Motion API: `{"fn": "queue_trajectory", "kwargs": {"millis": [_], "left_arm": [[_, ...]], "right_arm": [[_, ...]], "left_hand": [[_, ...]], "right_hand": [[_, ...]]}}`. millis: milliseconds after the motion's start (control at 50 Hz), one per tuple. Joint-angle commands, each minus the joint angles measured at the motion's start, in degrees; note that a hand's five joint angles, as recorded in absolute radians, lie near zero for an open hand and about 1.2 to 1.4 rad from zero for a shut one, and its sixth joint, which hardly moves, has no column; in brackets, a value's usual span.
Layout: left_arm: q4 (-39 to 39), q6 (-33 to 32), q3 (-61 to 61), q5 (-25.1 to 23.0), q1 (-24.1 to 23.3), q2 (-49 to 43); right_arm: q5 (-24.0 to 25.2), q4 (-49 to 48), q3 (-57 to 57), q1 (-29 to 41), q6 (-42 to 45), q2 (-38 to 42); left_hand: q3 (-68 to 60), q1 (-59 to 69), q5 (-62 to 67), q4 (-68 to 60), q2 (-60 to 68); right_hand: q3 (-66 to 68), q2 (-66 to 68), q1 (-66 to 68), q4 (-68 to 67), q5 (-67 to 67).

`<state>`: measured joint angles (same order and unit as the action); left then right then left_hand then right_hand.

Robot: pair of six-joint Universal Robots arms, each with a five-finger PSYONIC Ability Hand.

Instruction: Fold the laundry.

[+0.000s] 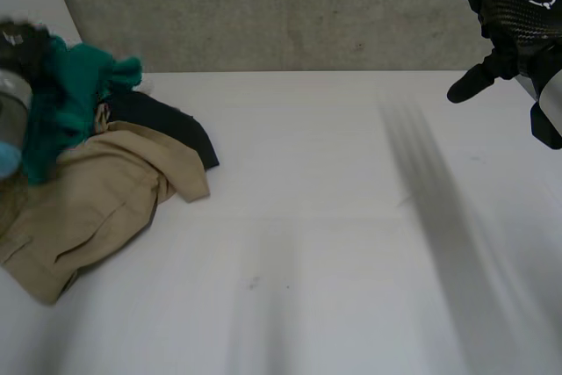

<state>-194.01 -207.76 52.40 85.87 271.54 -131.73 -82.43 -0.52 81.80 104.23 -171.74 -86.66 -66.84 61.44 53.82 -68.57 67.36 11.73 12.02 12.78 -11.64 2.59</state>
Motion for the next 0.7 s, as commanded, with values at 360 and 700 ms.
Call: {"fn": "queue_trajectory", "kwargs": {"millis": [360,700], "left_arm": [[0.73,24.16,13.6,0.7,-33.52,25.75],[14.36,23.98,9.12,2.19,-44.61,2.26]], "right_arm": [[0.17,0.26,-1.91,-3.6,-0.18,-0.27],[7.29,7.02,-4.37,-5.45,0.61,9.75]], "left_hand": [[-13.16,18.56,16.18,-11.43,12.64],[56.84,-51.44,-53.82,58.57,-57.36]], "right_hand": [[-1.73,-2.02,-2.78,1.64,-2.59],[-1.73,-2.02,-2.78,1.64,-2.59]]}}
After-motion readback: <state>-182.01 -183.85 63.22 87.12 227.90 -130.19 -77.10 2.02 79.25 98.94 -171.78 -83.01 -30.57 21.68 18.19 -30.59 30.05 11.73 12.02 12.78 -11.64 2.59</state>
